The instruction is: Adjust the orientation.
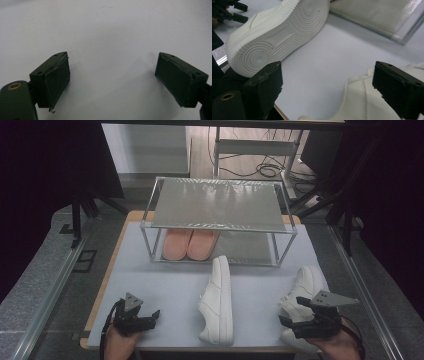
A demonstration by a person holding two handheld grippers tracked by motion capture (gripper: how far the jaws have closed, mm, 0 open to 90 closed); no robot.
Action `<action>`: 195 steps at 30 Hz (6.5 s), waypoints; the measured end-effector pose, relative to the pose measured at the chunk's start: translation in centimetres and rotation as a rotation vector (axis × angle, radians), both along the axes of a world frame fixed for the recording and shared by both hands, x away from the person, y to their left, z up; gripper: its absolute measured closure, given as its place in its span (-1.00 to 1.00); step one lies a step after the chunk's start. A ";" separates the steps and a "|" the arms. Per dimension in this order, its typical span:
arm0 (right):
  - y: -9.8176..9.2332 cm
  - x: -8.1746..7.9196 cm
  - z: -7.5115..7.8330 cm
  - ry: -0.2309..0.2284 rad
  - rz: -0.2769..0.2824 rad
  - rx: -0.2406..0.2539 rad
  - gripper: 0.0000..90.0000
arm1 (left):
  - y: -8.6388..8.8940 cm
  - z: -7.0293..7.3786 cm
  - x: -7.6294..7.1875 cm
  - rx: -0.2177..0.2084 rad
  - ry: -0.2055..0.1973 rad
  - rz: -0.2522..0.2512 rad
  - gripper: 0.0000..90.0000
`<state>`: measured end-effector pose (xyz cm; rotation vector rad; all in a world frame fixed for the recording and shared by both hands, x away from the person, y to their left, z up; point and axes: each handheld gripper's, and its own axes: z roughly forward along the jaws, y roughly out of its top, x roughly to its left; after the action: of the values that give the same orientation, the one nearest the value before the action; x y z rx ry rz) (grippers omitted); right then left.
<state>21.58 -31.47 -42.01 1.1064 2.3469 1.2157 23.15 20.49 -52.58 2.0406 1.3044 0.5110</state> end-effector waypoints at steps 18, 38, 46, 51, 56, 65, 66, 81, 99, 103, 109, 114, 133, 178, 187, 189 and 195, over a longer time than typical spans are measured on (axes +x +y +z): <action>5.6 1.5 -0.6 -0.007 0.067 0.004 0.31 | 0.0 0.0 0.0 -0.001 -0.002 0.003 -0.72; 12.5 2.9 -1.6 0.034 0.195 0.009 1.00 | 0.0 0.0 -0.1 -0.003 -0.004 0.006 -0.72; 14.7 3.1 -1.5 0.009 0.227 -0.006 1.00 | 0.0 -0.1 -0.1 -0.005 -0.005 0.008 -0.72; 15.4 3.4 -1.4 0.001 0.235 -0.017 1.00 | 0.0 0.0 -0.1 -0.005 -0.004 0.008 -0.72; 15.9 3.6 -1.6 0.000 0.246 -0.025 1.00 | 0.0 0.0 -0.1 -0.005 -0.004 0.008 -0.72; 15.8 3.5 -1.6 -0.001 0.256 -0.069 1.00 | 0.0 0.0 -0.1 -0.005 -0.004 0.008 -0.72; 15.7 3.5 -1.6 0.004 0.258 -0.068 1.00 | 0.0 0.0 -0.1 -0.005 -0.004 0.008 -0.72; 14.4 3.1 -1.6 0.008 0.243 -0.062 1.00 | 0.0 0.0 -0.1 -0.004 -0.004 0.008 -0.72; 13.6 2.5 -1.5 -0.004 0.205 -0.089 1.00 | 0.0 -0.1 -0.1 -0.006 -0.005 0.009 -0.72; 12.8 2.4 -1.4 -0.006 0.187 -0.095 1.00 | 0.0 0.0 -0.1 -0.003 -0.004 0.007 -0.72; 11.4 2.1 -1.5 -0.005 0.152 -0.105 1.00 | 0.0 0.0 -0.1 -0.004 -0.004 0.007 -0.72; 10.3 2.0 -1.7 0.011 0.119 -0.118 1.00 | 0.0 0.0 -0.1 -0.004 -0.004 0.007 -0.72; 8.2 2.2 -2.7 0.074 0.043 -0.166 0.99 | 0.0 0.0 -0.1 -0.005 -0.003 0.007 -0.71; 8.1 -0.9 -1.4 0.111 0.164 0.003 1.00 | 0.0 0.0 -0.1 -0.004 -0.005 0.008 -0.71; 8.2 -0.4 -2.4 0.140 0.167 -0.012 1.00 | 0.0 0.0 -0.1 -0.004 -0.005 0.008 -0.71; 8.1 -0.3 -2.4 0.141 0.166 -0.017 1.00 | 0.0 0.0 -0.1 -0.004 -0.005 0.009 -0.71; 7.1 0.3 -2.4 0.132 0.111 -0.051 1.00 | 0.0 -0.1 -0.1 -0.004 -0.005 0.009 -0.71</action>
<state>21.90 -24.39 -44.42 1.0838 2.5547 1.1443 23.05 20.47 -52.63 2.0295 1.3106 0.5168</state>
